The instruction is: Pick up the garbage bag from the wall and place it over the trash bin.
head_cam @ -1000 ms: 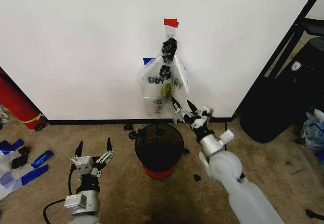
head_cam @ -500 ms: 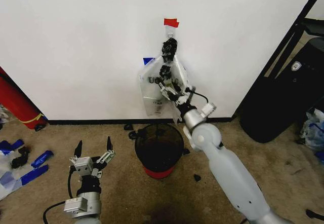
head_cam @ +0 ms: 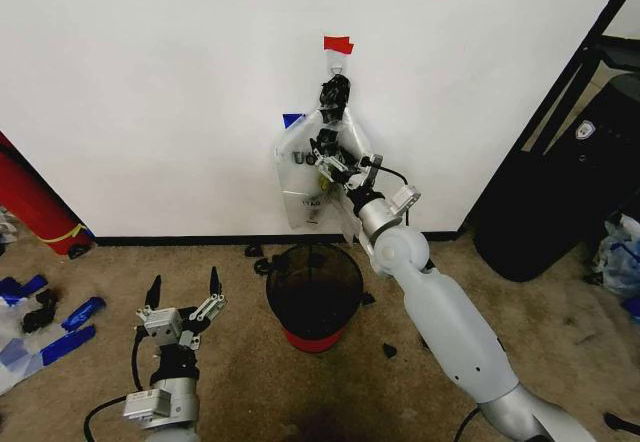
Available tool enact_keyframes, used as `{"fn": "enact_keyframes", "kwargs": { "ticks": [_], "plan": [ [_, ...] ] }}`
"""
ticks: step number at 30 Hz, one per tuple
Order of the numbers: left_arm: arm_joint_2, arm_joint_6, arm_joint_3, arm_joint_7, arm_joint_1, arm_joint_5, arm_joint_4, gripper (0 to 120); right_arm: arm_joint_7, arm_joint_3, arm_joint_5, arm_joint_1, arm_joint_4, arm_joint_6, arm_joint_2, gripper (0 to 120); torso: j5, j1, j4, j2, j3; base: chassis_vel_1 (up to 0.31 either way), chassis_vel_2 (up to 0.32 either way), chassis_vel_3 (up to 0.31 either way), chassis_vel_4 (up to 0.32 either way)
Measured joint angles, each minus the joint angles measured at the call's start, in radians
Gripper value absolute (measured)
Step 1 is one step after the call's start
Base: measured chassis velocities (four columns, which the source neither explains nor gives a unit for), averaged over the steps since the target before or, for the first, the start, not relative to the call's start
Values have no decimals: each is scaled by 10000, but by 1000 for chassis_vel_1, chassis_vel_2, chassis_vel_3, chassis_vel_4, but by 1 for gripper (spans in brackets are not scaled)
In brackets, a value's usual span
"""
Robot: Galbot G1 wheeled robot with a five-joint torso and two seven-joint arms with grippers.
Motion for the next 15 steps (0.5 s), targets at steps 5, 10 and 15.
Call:
{"fn": "enact_keyframes", "kwargs": {
  "ticks": [5,10,15],
  "plan": [
    [19,11,34,0,-59,-13,19,100,32,-9,-56,100,-120,0,58,66,0,0,1,0,0,0,0,0,0],
    [29,21,39,-12,-46,-35,11,100,82,27,-73,243,-265,-32,132,45,0,0,0,0,0,0,0,0,0],
    [21,41,37,-40,-59,-41,-29,100,169,47,-55,242,-224,-76,120,26,0,0,0,0,0,0,0,0,0]
  ]
}}
